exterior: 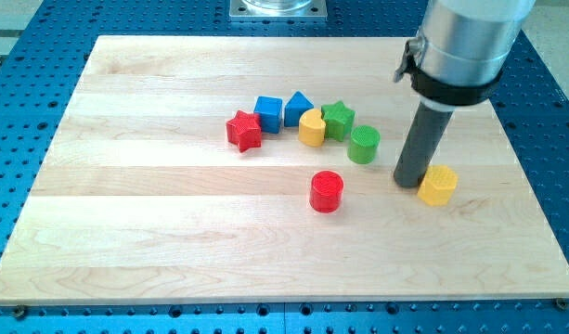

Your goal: Place your arm at the left of the red circle

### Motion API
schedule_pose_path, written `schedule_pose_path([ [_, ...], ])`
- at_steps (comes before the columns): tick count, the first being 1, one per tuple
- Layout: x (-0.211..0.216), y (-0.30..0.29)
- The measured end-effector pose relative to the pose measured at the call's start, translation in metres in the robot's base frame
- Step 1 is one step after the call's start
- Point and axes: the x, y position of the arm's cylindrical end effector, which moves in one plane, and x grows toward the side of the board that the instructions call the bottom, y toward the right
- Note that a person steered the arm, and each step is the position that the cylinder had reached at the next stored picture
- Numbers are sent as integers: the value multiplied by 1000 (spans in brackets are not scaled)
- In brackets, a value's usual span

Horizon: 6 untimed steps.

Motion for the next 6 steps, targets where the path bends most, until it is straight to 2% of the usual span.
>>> schedule_pose_path([
  [1, -1, 21],
  [2, 24, 32],
  [3, 70, 42],
  [4, 73, -5],
  [5, 73, -114],
  [6, 56, -168],
])
